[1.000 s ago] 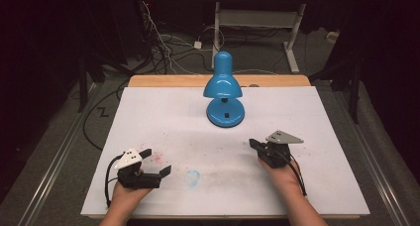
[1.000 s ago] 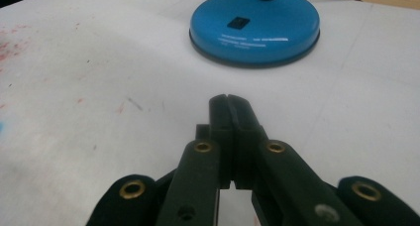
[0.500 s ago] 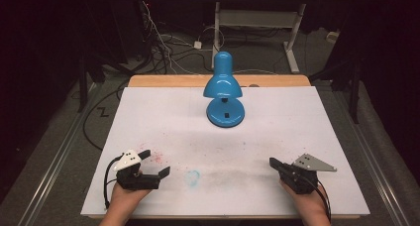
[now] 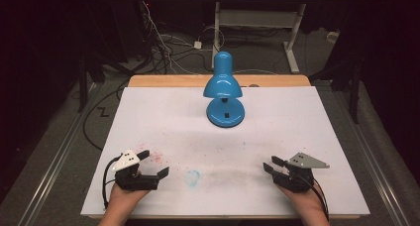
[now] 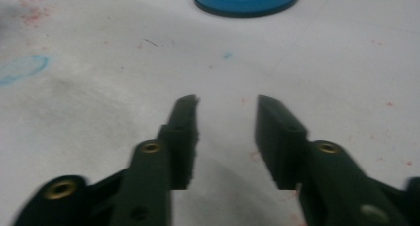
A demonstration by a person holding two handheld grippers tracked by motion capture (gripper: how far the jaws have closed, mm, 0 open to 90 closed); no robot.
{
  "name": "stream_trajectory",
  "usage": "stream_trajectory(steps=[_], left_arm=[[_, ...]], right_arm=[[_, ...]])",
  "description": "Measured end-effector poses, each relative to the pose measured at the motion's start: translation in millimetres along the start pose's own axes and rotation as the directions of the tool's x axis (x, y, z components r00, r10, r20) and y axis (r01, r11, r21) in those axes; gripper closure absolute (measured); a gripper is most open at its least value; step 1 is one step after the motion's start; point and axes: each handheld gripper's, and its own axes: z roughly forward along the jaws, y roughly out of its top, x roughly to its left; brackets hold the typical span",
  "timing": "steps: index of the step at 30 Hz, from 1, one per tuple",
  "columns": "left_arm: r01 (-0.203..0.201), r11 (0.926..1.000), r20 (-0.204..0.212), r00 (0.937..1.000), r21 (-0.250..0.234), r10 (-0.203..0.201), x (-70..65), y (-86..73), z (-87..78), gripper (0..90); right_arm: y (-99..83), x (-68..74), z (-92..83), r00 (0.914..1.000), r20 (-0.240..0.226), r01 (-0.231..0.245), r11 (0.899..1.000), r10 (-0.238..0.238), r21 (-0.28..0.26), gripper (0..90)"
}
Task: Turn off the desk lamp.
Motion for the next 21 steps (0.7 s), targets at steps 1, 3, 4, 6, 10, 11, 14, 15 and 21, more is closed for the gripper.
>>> stream_trajectory(steps=[1, 3, 4, 6, 10, 11, 14, 15, 21], left_arm=[[0.002, 1.0, 0.0, 1.0, -0.002, -0.002, 0.6, 0.0, -0.3, 0.6], [0.003, 1.0, 0.0, 1.0, -0.003, -0.003, 1.1, 0.2, -0.6, 0.5], [0.003, 1.0, 0.001, 1.0, -0.003, -0.003, 1.2, 0.3, -0.6, 0.5], [0.002, 1.0, 0.002, 1.0, -0.002, -0.002, 1.0, 0.5, -0.5, 0.5], [0.002, 1.0, 0.004, 1.0, -0.004, -0.002, 0.4, 0.8, -0.8, 0.5], [0.002, 1.0, 0.004, 1.0, -0.006, -0.002, 0.4, 0.9, -1.1, 0.5], [-0.006, 0.9999, 0.008, 1.0, -0.013, 0.006, 0.4, 1.0, -1.4, 0.5], [-0.008, 0.9999, 0.011, 0.9999, -0.014, 0.008, 0.4, 0.9, -1.0, 0.5], [0.003, 0.9995, 0.022, 0.9998, -0.031, -0.003, -0.1, 4.1, 2.3, 0.4]], right_arm=[[0.0, 0.0, 0.0, 1.0, 0.0, 0.0, 1.0, 0.0, 0.0, 50.6], [-0.6, -1.0, 1.3, 1.0, 0.002, -0.005, 1.0, 0.004, 0.01, 40.8], [-0.4, -1.3, 1.1, 1.0, 0.001, -0.004, 1.0, 0.004, 0.005, 36.3], [-0.2, -1.2, 0.5, 1.0, -0.005, 0.002, 1.0, -0.002, -0.012, 25.1], [0.5, -1.2, -2.2, 0.9997, -0.022, 0.005, 0.998, -0.006, -0.064, 6.9], [1.0, -0.4, -3.7, 0.9999, -0.016, 0.005, 0.997, -0.006, -0.079, 3.0], [4.0, 1.2, -10.6, 0.9989, -0.044, -0.02, 0.99, 0.014, -0.138, 0.6], [4.7, 2.2, -10.7, 0.999, -0.043, -0.021, 0.99, 0.015, -0.142, 0.6], [4.8, 5.0, -11.9, 0.9997, -0.023, 0.005, 0.989, -0.008, -0.149, 0.6]])
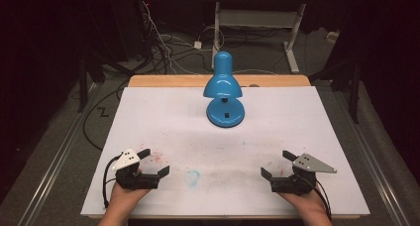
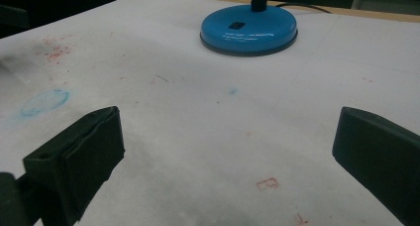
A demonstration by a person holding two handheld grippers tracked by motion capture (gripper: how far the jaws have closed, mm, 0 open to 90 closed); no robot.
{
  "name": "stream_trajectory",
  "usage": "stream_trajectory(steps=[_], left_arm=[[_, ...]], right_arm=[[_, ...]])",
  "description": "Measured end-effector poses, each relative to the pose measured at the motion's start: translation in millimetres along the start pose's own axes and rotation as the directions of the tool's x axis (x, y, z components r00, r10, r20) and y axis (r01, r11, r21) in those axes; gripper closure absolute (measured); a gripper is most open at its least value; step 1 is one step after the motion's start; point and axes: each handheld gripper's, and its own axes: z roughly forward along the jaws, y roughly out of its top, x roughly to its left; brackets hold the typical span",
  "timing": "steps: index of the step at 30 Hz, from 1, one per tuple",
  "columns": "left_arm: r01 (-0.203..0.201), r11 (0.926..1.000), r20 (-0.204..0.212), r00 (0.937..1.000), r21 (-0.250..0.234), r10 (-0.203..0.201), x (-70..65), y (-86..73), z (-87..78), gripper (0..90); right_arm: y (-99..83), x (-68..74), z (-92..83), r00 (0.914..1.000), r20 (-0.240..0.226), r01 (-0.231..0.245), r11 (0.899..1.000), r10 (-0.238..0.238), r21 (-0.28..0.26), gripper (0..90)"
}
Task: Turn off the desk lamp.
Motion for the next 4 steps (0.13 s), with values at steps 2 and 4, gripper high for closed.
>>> stream_trajectory(steps=[2, 4], left_arm=[[0.003, 0.9999, 0.01, 0.9999, -0.015, -0.003, -0.9, 2.8, 1.0, 0.4], [0.0, 0.9998, 0.012, 0.9999, -0.018, 0.001, -2.3, 4.5, 2.8, 0.3]], right_arm=[[-1.5, -0.8, -2.5, 1.0, 0.004, 0.002, 1.0, -0.002, -0.001, 0.6], [-3.0, -1.9, -5.3, 0.9999, 0.012, -0.006, 1.0, 0.006, 0.001, 0.6]])
